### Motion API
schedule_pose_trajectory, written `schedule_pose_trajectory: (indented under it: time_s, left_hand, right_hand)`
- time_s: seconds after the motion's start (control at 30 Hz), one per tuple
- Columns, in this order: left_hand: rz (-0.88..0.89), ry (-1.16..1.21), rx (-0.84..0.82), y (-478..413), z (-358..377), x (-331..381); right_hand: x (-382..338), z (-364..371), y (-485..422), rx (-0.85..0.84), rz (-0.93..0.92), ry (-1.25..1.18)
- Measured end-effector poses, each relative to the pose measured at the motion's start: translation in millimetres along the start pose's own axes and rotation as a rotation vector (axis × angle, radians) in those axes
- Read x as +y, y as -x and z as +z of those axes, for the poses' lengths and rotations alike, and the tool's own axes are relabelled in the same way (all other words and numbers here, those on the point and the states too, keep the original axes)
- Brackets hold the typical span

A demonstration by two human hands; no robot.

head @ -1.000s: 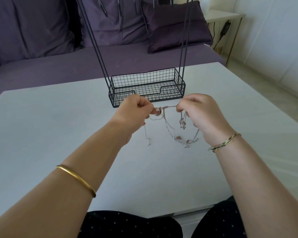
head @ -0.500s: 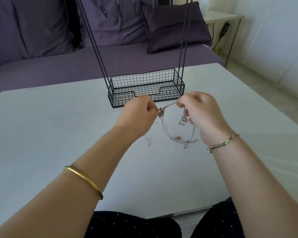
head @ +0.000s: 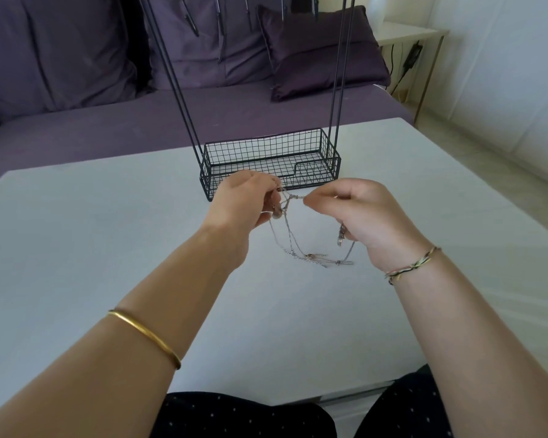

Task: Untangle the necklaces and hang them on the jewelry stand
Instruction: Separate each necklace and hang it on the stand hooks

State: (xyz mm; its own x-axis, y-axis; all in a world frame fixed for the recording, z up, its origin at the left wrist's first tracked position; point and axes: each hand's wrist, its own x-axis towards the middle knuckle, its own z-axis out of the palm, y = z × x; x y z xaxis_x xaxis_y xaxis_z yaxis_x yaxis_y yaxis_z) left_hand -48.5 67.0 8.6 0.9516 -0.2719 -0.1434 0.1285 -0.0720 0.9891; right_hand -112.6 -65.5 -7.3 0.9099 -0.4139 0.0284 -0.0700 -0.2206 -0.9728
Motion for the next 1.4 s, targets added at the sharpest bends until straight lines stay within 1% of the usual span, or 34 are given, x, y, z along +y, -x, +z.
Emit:
schedule_pose_trajectory:
  time_s: [0.13,0.4,0.53,0.67,0.73,0.8,0.9,1.0,1.17,1.27,1.4]
  left_hand:
    - [0.016,-0.023,0.005,-1.0,-0.6,0.1]
    - [-0.037,-0.014,-0.048,-0.8,2.1,-1.9]
    - [-0.045,-0.002,-0.070,-2.8,3.1,-3.7]
    - [-0.063,0.175,-0.076,-2.8,1.1,-1.7]
    - [-0.053,0.241,-0.075,-2.7,1.1,-0.7]
    - [-0.042,0.227,-0.071,-2.0,1.0,-1.0]
    - [-0.037,0.190,-0.071,0.3,1.0,-1.6]
    - [-0.027,0.149,-0.050,1.3,0.8,-0.9]
    - [-0.026,0.097,-0.036,2.5,1.7,-1.0]
    - [-0.052,0.153,-0.054,3.5,2.0,0.3]
    - [-0.094,0.200,-0.063,3.2,1.3,1.6]
  right_hand:
    - [-1.6,-2.2,-1.4,0.085,0.020,-0.031]
    - [-1.0,-0.1,-2.0,0.170,0.032,-0.058]
    - [-0.2,-1.4,-4.0,0.251,0.059,-0.099]
    - [1.1,-1.5,-6.6,0.196,0.114,-0.258]
    - [2.1,-2.0,-6.3,0.182,0.096,-0.219]
    - [2.0,-3.1,-4.7,0.170,0.068,-0.122]
    - [3.1,-2.4,-2.5,0.108,0.010,0.006]
    - [5.2,0.7,-2.8,0.057,-0.049,0.064]
    - [4.4,2.0,-1.0,-0.070,-0.084,0.106]
    - [4.7,2.2,-1.7,-0.039,-0.087,0.114]
    - [2.3,1.1,-2.2,0.023,-0.042,0.054]
